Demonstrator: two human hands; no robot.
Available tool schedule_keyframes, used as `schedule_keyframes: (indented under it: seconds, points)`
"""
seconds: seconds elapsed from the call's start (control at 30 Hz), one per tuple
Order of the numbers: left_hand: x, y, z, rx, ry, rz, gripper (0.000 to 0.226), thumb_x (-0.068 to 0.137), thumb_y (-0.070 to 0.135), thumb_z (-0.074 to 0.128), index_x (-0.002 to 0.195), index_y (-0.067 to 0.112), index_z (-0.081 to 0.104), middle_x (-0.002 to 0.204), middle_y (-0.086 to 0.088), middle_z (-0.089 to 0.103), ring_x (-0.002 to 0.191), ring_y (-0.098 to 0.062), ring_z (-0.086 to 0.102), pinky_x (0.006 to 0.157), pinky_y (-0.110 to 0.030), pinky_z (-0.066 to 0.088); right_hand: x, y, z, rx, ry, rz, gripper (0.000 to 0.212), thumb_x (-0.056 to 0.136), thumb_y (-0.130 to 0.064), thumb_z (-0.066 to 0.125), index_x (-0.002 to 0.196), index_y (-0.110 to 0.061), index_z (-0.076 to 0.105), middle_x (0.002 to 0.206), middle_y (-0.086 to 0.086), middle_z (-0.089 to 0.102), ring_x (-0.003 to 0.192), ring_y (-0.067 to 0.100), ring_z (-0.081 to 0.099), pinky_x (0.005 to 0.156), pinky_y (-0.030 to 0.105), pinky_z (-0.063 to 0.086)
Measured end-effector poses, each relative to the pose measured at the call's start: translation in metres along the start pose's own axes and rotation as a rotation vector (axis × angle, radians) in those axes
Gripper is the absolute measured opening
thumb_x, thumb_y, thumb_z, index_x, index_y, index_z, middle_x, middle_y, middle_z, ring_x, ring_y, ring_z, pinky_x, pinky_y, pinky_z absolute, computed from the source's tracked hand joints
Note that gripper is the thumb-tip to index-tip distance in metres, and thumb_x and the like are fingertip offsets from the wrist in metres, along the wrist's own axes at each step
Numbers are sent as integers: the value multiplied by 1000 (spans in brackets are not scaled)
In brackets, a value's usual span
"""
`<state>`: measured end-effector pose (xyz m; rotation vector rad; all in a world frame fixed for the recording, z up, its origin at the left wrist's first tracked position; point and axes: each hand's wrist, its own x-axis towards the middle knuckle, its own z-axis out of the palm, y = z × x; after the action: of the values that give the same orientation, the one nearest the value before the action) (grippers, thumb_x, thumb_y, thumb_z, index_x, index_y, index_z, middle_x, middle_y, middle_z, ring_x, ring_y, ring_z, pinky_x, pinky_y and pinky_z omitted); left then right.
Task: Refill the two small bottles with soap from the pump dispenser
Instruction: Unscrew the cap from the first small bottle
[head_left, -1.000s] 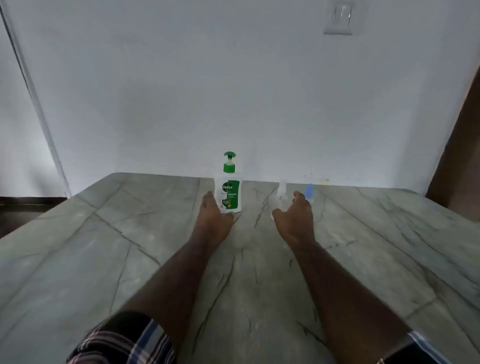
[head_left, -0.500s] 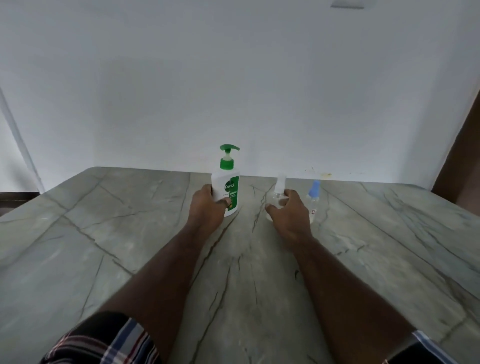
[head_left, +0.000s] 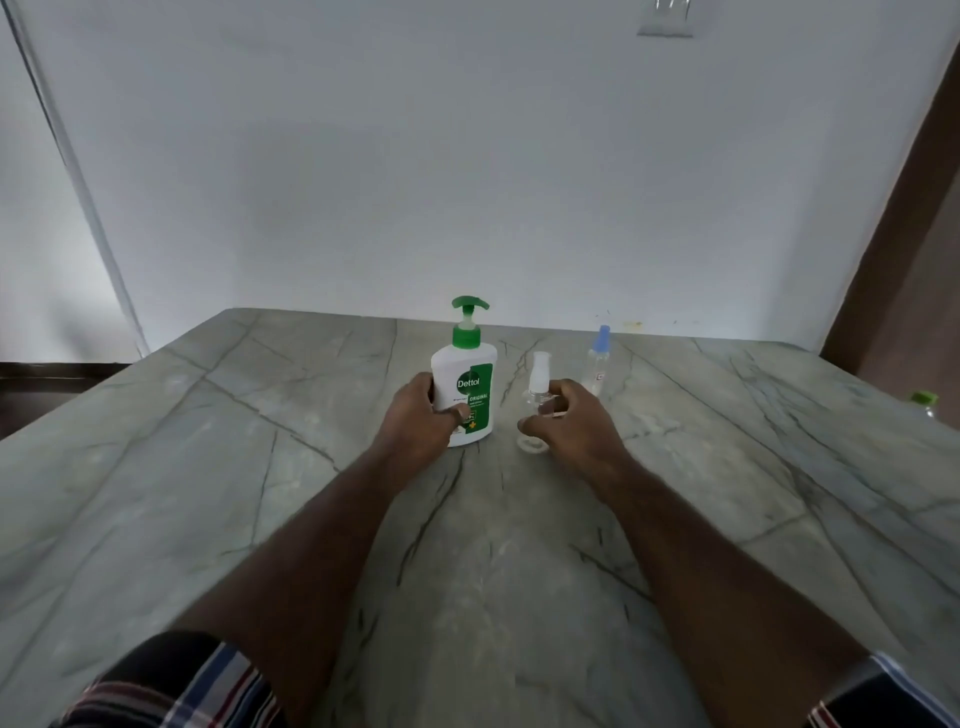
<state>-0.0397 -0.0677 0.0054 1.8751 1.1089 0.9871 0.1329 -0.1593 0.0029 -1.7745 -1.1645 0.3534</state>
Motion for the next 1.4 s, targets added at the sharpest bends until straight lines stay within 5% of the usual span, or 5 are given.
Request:
schedule_keyframes:
  seconds: [0.33,0.5,0.73,1.0,1.4]
  points:
    - [-58,14,1,-34,-41,40,49,87,18,75,131,11,54,124,-5,64,105,-19,63,85,-34,54,-68,-15,-21,275,-55,-27,38,74,-17,80,108,-19,62,93,7,68,83,22,67,74,44,58]
    - [-86,37,-12,-72,357,253,25,93,32,67,112,23,54,101,4,58,86,-5,56,64,-12,46,-83,-33,-28,365,-97,-97,34,77,-16,79,108,-17,65,100,8,68,83,17,67,74,40,59]
    - [-105,49,-3,-303,-241,207,59,87,56,56,135,24,46,113,0,66,88,-19,73,69,-38,62,-92,-61,-26,400,-207,-222,26,90,-17,66,113,-30,63,95,-9,72,82,13,71,67,30,61]
    - [-102,45,1,-82,-295,205,44,95,46,59,131,23,47,105,4,64,75,-12,72,59,-24,58,-72,-66,-38,515,46,-145,24,89,-26,68,110,-16,70,99,0,74,92,17,71,73,29,58]
    - [-98,44,1,-164,-365,201,37,99,44,52,124,17,54,98,1,69,77,-18,73,66,-29,60,-58,-68,-58,580,-156,-49,28,92,-17,63,119,-12,59,107,12,70,94,24,66,84,38,57]
